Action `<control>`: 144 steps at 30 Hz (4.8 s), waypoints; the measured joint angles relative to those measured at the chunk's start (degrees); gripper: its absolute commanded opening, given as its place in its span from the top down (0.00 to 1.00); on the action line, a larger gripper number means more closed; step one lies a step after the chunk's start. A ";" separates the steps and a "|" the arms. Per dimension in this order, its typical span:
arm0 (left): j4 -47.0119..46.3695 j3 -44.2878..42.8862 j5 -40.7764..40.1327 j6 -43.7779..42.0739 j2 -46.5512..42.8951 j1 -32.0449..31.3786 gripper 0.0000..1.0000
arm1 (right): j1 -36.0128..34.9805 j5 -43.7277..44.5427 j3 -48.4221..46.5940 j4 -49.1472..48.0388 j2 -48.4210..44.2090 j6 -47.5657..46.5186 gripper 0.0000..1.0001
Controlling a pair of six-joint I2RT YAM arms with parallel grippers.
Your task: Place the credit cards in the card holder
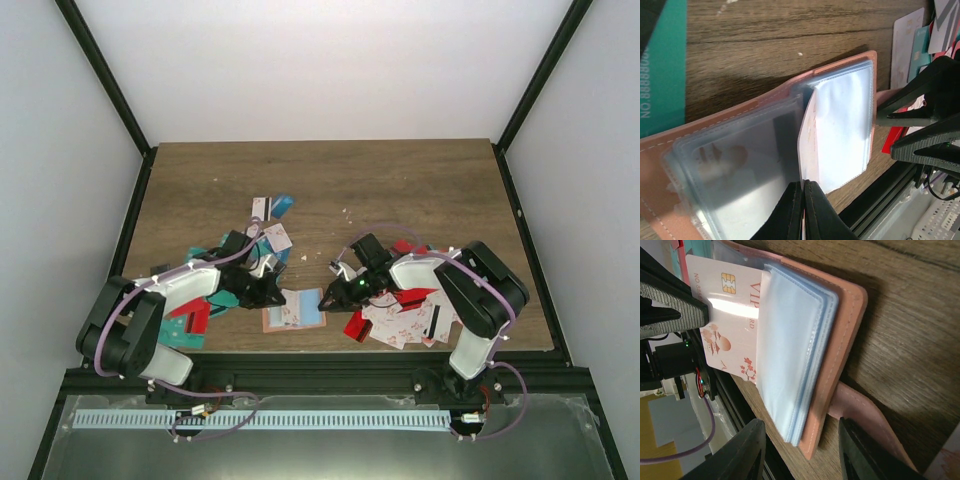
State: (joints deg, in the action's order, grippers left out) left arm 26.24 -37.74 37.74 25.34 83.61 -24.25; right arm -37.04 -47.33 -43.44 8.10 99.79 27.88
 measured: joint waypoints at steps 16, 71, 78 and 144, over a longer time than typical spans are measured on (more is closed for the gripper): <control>-5.90 0.50 0.55 3.72 -0.04 -2.80 0.96 | 0.00 0.85 -0.04 0.48 0.13 0.00 0.64; -15.30 5.70 3.06 9.55 1.27 -3.34 0.96 | -1.25 5.40 -2.49 5.68 1.60 -0.63 0.99; -17.99 5.70 4.46 12.17 4.24 -3.28 0.96 | -1.27 5.35 -1.75 4.55 1.29 -0.63 0.99; -16.48 4.35 -6.21 22.27 0.83 -6.10 0.96 | -1.57 4.96 -0.72 2.10 1.16 2.51 0.99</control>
State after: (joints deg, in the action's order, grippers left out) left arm 9.76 -33.39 31.53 47.62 84.44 -30.35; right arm -38.61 -42.37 -44.16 10.20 100.95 30.39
